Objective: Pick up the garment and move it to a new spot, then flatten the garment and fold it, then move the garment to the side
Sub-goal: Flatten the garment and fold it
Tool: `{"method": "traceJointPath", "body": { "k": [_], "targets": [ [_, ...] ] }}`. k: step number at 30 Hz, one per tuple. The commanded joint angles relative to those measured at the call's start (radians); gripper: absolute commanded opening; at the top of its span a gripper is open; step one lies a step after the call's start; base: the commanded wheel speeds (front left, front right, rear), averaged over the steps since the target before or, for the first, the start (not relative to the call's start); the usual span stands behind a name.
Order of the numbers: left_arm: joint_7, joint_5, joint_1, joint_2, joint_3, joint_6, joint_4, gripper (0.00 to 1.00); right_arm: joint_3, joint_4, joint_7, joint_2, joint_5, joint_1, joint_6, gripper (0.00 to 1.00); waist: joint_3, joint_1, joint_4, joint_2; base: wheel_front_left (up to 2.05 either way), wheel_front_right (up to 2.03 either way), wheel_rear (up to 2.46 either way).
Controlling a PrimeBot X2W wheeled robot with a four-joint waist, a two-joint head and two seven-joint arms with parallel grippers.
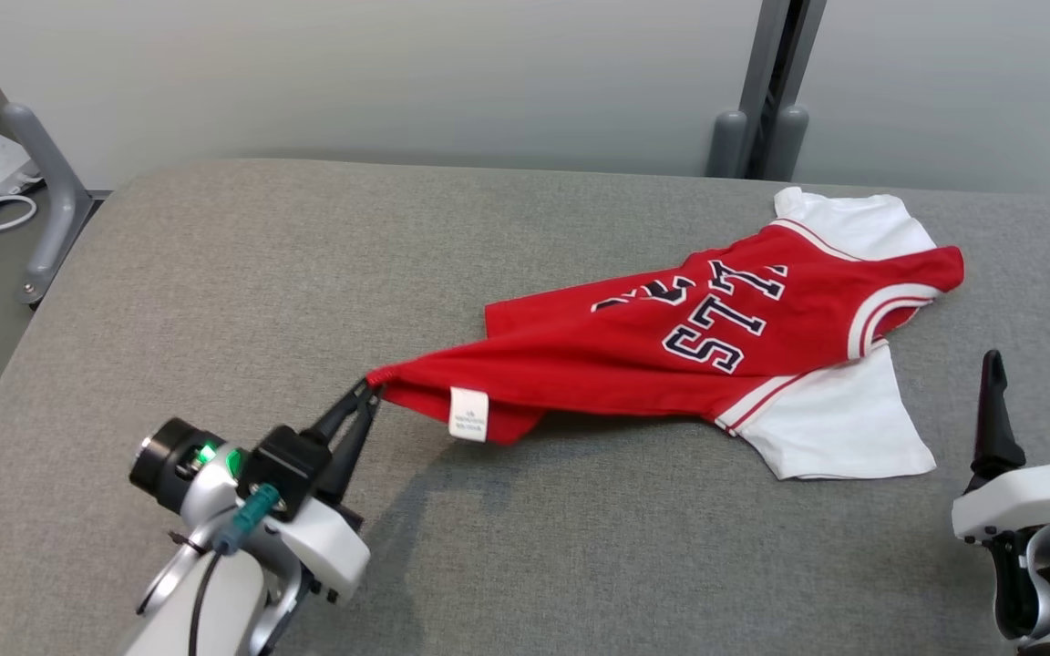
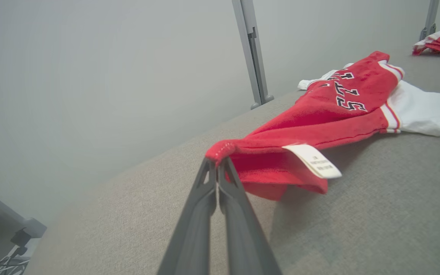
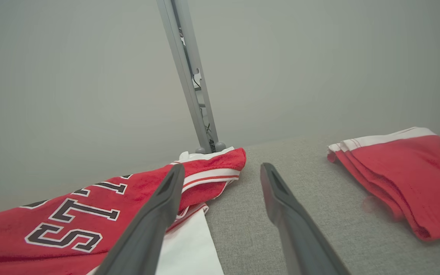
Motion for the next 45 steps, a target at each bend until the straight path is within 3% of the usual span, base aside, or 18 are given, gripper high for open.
{"method": "traceJointPath", "body": {
  "k": [1,11,12,13,14,33,39,45],
  "targets": [
    [-0.002,0.011,0.014,0.002,0.001,-0.007,-0.008,0.0,-0.005,0.011,-0.004,-0.003,-0.011,0.009,0.0,1.0,-0.004,0.0,0.005,0.0,0.0,0.0,0.0],
    [-0.002,0.066,0.113,-0.057,-0.112,-0.077,0.043,0.0,-0.03,0.118,-0.005,0.005,-0.041,-0.02,0.0,1.0,-0.013,0.0,0.015,0.0,0.0,0.0,0.0],
    [-0.002,0.063,0.114,-0.063,-0.113,-0.078,0.053,0.06,-0.03,0.121,-0.005,0.005,-0.041,-0.021,0.0,1.0,-0.014,0.0,0.015,0.0,0.0,0.0,0.0],
    [-0.002,0.054,0.115,-0.069,-0.106,-0.078,0.06,0.47,-0.032,0.124,-0.005,0.005,-0.041,-0.022,0.0,1.0,-0.015,0.0,0.015,0.0,0.0,0.0,0.0],
    [-0.002,0.043,0.121,-0.077,-0.095,-0.079,0.066,1.0,-0.032,0.125,-0.005,0.005,-0.041,-0.022,0.0,1.0,-0.017,0.0,0.014,0.0,0.0,0.0,0.0],
    [-0.001,-0.161,0.235,-0.214,0.387,-0.087,-0.088,1.0,0.037,0.003,-0.005,0.001,0.013,0.064,0.0,1.0,-0.066,0.0,0.035,0.0,0.0,0.0,0.0],
    [-0.002,-0.188,0.255,-0.228,0.406,-0.09,-0.059,1.0,0.049,-0.01,-0.005,-0.002,0.016,0.078,0.0,1.0,-0.061,0.0,0.034,0.0,0.0,0.0,0.0],
    [-0.002,-0.234,0.256,-0.229,0.313,-0.091,0.032,1.0,0.055,-0.008,-0.005,-0.005,0.017,0.074,0.0,1.0,-0.056,0.0,0.03,0.0,0.0,0.0,0.0]
  ]
}}
